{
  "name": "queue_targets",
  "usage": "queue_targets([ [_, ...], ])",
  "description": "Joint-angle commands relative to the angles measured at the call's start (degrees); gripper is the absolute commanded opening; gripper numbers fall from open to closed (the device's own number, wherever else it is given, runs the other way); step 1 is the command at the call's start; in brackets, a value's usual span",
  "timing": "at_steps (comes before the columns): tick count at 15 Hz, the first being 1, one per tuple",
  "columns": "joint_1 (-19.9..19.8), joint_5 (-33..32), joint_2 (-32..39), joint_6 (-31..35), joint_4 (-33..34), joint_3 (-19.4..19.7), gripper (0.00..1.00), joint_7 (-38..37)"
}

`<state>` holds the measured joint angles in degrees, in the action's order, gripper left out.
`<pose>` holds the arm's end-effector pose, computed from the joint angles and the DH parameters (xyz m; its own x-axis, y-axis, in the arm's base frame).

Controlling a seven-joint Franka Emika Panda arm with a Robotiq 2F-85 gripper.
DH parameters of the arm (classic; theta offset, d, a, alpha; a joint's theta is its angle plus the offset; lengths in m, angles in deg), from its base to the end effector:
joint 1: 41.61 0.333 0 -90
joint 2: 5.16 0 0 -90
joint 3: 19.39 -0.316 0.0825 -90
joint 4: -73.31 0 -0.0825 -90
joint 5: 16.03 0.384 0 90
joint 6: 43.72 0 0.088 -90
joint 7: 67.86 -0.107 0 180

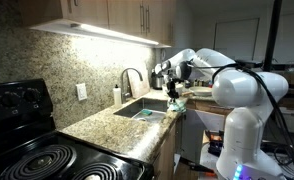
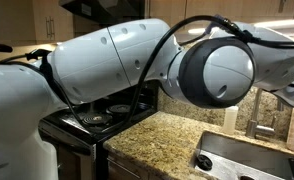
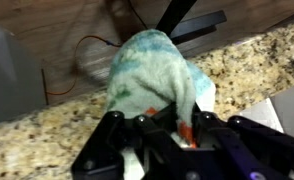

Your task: Wipe the counter with the cloth

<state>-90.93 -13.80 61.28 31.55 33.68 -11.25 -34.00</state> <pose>0.4394 -0.5902 0.2228 0.8415 -0.2639 -0.4715 -0.3956 -0.8953 -0.2048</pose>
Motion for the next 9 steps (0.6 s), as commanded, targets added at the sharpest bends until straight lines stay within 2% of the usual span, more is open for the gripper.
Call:
queue_targets([
  [1,3.94,0.43,-5.24,-1.94,-9.64,-2.30,0.08,1.84],
  [7,8.76,1.76,-12.82,-1.65,-23.46,-6.92,0.08,1.78],
  [9,9.71,2.36,-16.29,0.38,-28.14,-8.38,0.08,1.53],
])
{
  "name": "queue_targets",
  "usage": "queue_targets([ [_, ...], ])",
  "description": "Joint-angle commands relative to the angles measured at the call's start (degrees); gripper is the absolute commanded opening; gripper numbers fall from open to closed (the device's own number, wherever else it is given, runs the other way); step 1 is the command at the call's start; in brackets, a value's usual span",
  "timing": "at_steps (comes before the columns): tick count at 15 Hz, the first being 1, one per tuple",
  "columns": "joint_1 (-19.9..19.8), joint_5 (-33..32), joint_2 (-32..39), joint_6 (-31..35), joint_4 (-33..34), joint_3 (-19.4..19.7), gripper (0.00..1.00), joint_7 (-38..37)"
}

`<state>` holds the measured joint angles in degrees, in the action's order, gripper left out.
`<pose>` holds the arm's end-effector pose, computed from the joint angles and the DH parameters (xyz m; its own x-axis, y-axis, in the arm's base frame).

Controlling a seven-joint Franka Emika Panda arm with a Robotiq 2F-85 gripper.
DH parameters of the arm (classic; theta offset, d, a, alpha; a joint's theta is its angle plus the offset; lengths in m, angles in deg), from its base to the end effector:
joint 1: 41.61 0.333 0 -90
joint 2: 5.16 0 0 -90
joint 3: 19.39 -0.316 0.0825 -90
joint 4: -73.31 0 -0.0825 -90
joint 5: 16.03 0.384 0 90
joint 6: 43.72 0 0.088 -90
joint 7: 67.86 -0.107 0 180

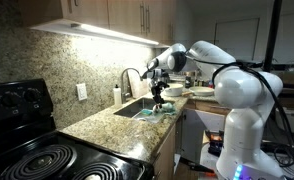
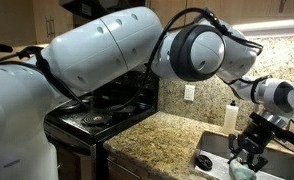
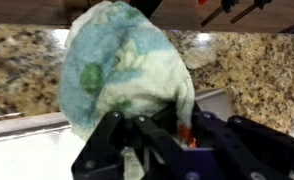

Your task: Wipe the counter with the cloth

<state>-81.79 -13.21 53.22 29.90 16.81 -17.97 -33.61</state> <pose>0.5245 -0.4500 0.2034 0.8469 0.0102 -0.5316 -0.2344 -0.8903 -0.3905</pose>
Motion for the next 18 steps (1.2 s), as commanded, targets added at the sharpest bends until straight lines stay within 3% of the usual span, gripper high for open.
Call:
queue_targets([
  [1,0.82,2.22,-10.02,3.07,-13.50,-2.54,0.08,1.43],
  [10,2.15,2.46,-24.09,12.40,-29.14,-9.79,0.08,8.89],
  [11,5.19,4.43,-25.21,12.44,-30.04,-6.63,0.08,10.83],
  [18,15.73,5.78,-30.59,12.34,-37.76,-3.65,0.08,14.96],
])
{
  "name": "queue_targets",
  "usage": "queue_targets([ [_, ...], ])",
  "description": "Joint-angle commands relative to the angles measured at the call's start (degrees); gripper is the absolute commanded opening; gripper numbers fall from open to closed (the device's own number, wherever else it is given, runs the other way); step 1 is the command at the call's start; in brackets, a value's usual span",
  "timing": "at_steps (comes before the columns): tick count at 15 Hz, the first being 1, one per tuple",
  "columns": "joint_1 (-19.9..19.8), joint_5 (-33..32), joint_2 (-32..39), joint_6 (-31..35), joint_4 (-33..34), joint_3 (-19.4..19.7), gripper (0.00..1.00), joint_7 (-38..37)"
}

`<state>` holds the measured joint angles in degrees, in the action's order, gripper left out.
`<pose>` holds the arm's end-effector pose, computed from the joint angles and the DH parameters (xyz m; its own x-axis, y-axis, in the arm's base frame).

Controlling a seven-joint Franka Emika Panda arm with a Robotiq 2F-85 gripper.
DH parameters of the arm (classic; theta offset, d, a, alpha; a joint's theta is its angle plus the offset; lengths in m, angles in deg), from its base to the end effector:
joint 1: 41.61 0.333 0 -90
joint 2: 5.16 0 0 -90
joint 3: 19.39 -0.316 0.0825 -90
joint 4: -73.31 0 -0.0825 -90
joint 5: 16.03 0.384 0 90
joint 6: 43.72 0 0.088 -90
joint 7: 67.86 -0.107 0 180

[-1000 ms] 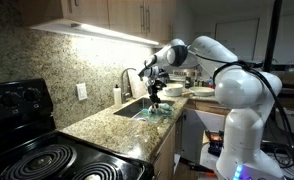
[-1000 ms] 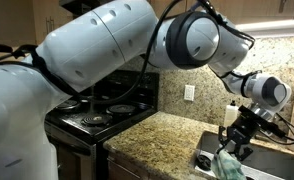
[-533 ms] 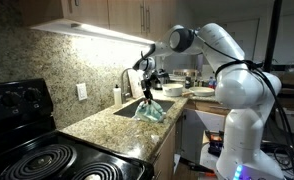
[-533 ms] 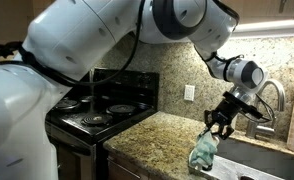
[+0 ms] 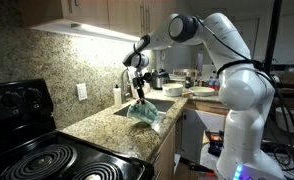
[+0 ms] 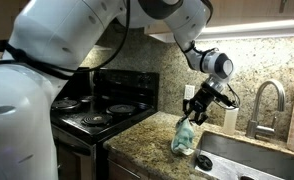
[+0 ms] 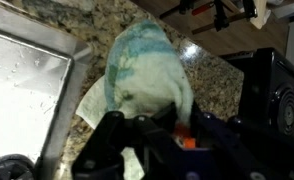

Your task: Wipe the counter with the cloth

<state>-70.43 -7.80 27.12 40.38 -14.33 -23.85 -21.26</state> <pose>0.5710 -0.2471 0.3004 0.8664 0.4136 -0.2800 0.2161 -0.8158 -0.5364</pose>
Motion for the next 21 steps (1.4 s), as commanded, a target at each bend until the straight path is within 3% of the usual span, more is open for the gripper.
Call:
queue_targets([
  [1,5.99,-0.30,-4.80,2.28,-7.65,2.71,0.08,2.27],
  [6,12.45,-5.37,-3.13,9.22,-11.45,6.67,0.08,-4.33],
  [11,16.48,-11.75,-0.65,18.27,-14.23,9.07,0.07,-16.49],
  [21,22.40,-13.16,2.13,25.26,-4.79,8.07,0.07,-33.27],
])
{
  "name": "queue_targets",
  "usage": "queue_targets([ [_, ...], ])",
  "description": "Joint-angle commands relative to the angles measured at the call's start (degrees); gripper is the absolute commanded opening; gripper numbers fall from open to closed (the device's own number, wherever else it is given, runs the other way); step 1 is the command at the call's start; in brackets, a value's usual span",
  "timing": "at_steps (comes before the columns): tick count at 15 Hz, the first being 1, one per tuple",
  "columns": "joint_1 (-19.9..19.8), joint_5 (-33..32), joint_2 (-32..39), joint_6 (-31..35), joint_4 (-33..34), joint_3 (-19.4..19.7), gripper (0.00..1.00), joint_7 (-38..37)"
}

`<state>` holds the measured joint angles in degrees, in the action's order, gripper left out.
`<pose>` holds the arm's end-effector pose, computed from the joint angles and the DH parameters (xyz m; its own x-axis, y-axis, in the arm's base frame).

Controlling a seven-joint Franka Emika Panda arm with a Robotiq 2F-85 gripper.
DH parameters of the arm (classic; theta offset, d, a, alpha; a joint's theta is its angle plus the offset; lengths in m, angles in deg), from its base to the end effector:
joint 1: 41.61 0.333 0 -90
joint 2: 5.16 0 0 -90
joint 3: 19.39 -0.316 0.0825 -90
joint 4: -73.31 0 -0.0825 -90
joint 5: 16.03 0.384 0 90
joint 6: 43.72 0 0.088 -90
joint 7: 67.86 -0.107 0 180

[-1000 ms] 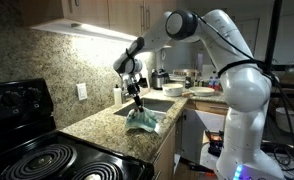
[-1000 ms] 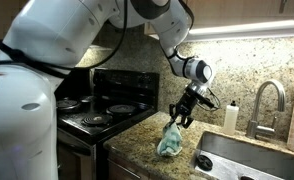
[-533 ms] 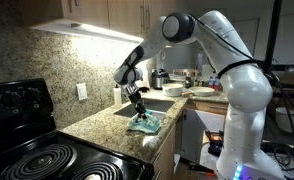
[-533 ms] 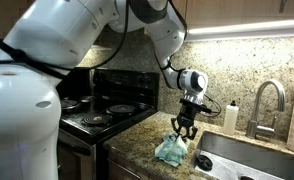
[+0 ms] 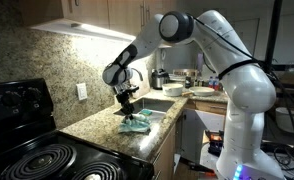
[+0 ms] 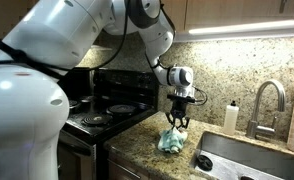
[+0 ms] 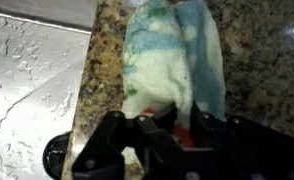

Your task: Wipe the counter with the cloth

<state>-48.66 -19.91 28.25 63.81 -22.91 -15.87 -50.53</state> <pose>0.6217 -0.1179 0.2386 0.9110 0.1480 -0.3849 0.1479 -0.9885 -0.0302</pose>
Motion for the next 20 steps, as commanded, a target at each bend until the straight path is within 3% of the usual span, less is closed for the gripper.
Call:
queue_targets([
  [1,0.90,-1.10,1.36,2.50,5.16,0.14,0.07,-4.96],
  [7,1.92,-0.94,4.07,2.52,10.77,-0.45,0.07,-6.87],
  [20,5.01,4.12,2.34,7.10,5.83,-10.75,0.08,-0.35],
])
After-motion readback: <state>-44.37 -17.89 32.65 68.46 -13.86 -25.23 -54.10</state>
